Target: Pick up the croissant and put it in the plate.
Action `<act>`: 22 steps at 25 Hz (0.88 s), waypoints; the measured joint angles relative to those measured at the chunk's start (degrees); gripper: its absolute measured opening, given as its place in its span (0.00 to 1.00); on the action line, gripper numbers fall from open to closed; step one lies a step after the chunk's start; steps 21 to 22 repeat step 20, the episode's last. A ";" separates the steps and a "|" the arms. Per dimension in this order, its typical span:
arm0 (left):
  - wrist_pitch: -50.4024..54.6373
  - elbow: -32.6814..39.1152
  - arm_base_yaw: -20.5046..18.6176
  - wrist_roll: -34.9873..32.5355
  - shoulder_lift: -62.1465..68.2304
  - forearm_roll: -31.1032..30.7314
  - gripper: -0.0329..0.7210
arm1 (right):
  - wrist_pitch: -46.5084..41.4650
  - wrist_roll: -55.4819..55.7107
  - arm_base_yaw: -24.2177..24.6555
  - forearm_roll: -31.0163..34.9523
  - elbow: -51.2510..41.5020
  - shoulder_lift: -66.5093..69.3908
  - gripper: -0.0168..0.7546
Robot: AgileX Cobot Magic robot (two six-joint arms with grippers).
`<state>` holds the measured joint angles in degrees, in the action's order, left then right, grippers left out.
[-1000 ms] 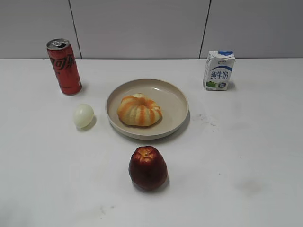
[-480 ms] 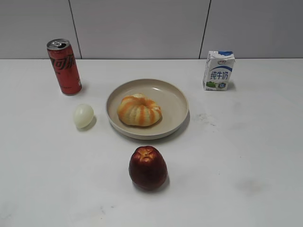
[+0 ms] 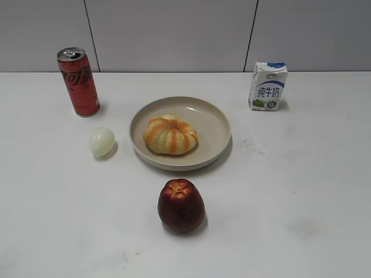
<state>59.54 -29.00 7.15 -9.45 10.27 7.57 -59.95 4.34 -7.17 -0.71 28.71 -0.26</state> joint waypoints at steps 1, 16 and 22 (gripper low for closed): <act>0.00 0.00 0.00 0.00 0.00 0.05 0.83 | 0.00 0.00 0.00 0.00 0.00 0.00 0.70; -0.16 0.00 -2.76 0.00 -4.30 0.16 0.82 | 0.00 0.00 0.00 0.00 0.00 0.00 0.70; -0.16 0.00 -3.54 0.00 -8.09 0.16 0.82 | 0.00 0.00 0.00 0.00 0.00 0.00 0.70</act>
